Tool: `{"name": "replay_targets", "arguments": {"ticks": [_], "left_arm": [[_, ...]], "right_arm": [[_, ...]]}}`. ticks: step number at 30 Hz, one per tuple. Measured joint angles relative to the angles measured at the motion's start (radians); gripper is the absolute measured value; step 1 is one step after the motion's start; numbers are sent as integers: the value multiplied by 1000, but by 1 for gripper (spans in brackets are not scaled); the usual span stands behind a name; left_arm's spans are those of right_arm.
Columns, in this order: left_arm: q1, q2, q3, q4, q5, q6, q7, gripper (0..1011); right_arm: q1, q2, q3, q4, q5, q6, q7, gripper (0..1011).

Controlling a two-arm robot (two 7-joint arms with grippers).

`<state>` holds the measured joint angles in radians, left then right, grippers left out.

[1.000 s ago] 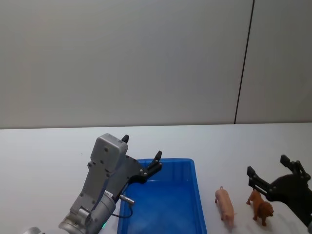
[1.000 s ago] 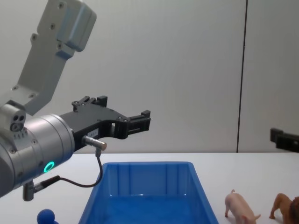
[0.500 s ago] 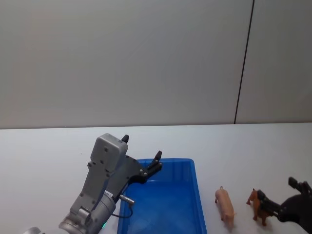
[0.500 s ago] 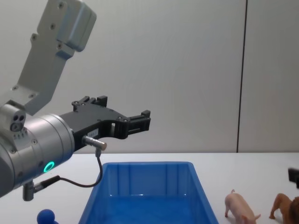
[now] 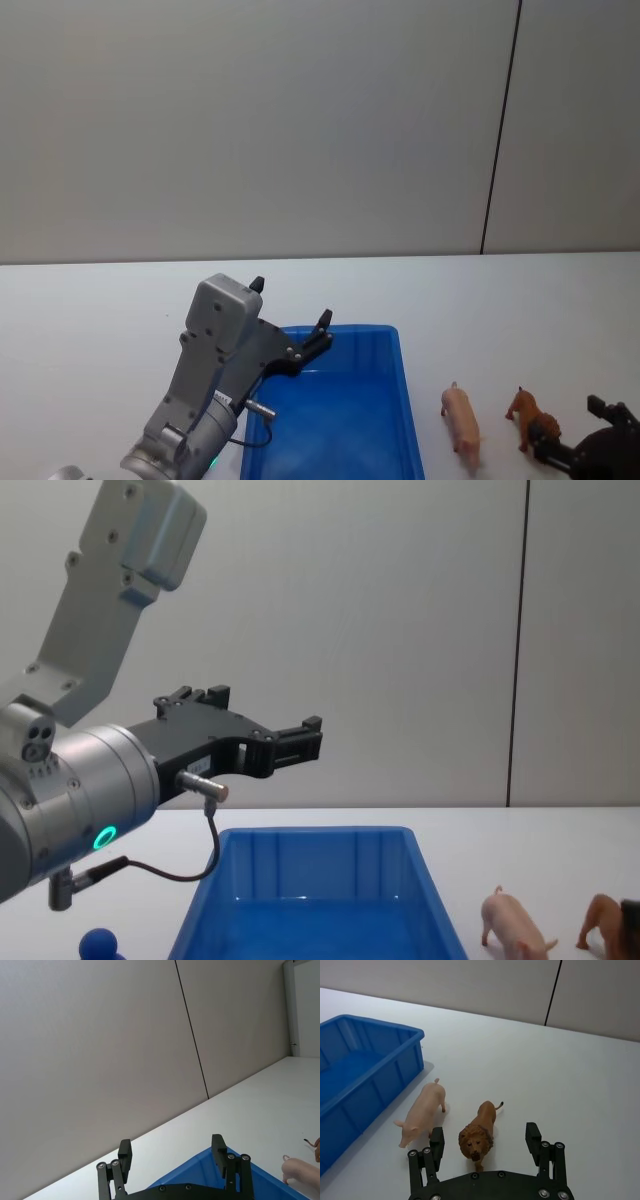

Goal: Pick up the two dolls from the table and place them into the box.

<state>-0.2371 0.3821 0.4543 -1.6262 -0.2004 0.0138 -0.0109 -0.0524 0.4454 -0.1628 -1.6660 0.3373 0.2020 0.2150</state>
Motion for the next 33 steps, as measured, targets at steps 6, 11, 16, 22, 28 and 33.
{"name": "replay_targets", "arguments": {"ticks": [6,11,16,22,28,33], "left_arm": [[0,0,0,0,0,0,0,1003],[0,0,0,0,0,0,0,1003],[0,0,0,0,0,0,0,1003],[0,0,0,0,0,0,0,1003],[0,0,0,0,0,0,0,1003],[0,0,0,0,0,0,0,1003]], "right_arm": [[12,-7,-4,26,2,13,13,1001],[22,-15,-9,50,1,22,22,960],[31,-21,-13,66,-1,28,29,856],[41,-29,-16,86,1,30,38,676],[47,-35,-18,100,12,25,48,488],[50,-38,-18,106,21,9,54,386]]}}
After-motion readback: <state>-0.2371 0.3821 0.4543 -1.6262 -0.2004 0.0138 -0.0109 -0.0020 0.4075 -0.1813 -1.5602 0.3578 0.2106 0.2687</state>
